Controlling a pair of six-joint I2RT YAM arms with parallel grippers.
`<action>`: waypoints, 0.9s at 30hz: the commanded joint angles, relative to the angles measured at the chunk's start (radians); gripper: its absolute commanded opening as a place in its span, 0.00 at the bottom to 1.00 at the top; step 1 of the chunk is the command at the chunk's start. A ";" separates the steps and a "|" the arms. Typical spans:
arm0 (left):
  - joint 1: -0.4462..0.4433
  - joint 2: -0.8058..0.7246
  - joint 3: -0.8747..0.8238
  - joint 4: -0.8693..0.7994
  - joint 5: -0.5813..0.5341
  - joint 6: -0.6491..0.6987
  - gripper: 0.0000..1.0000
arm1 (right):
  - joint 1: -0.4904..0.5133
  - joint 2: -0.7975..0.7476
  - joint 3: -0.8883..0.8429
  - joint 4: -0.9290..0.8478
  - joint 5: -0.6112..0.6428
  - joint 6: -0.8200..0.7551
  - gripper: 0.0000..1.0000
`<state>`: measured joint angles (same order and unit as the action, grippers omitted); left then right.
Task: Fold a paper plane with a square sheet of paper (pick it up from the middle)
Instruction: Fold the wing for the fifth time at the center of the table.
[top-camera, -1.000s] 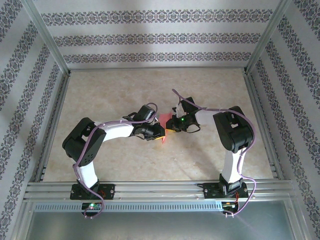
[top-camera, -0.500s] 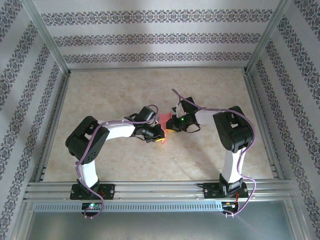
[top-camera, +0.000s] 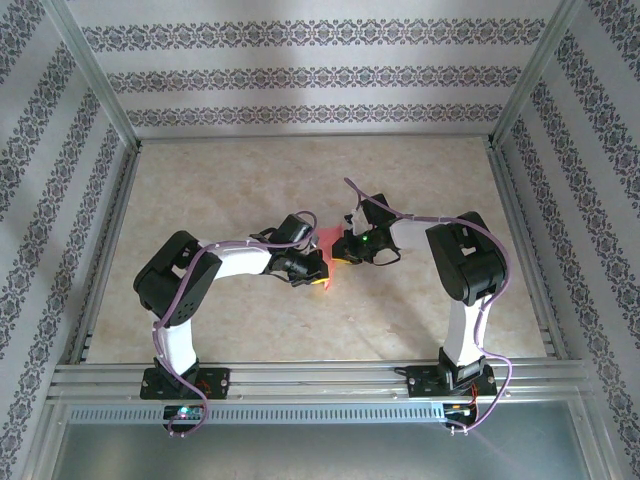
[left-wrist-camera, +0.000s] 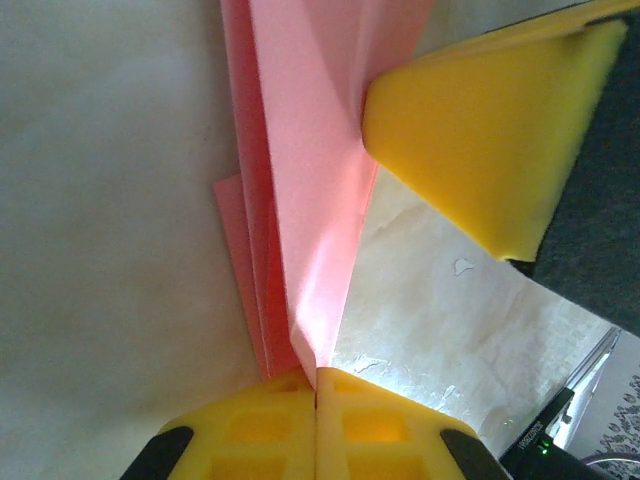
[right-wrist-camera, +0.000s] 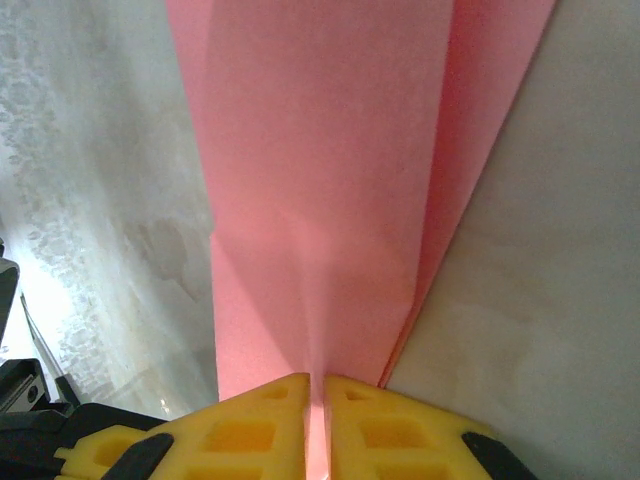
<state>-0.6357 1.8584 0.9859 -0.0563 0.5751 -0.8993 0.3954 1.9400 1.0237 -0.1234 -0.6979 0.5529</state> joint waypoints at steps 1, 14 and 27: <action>-0.019 0.027 0.011 -0.013 0.006 -0.020 0.06 | 0.022 0.054 -0.007 -0.038 0.062 0.009 0.15; -0.035 0.031 0.026 0.011 0.011 -0.039 0.06 | 0.023 0.065 -0.012 -0.041 0.075 0.018 0.14; -0.037 0.015 0.039 -0.044 -0.029 -0.016 0.07 | 0.019 0.051 -0.045 -0.039 0.157 0.087 0.12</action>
<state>-0.6548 1.8767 0.9981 -0.0471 0.5636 -0.9276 0.3954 1.9434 1.0245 -0.1268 -0.6762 0.6029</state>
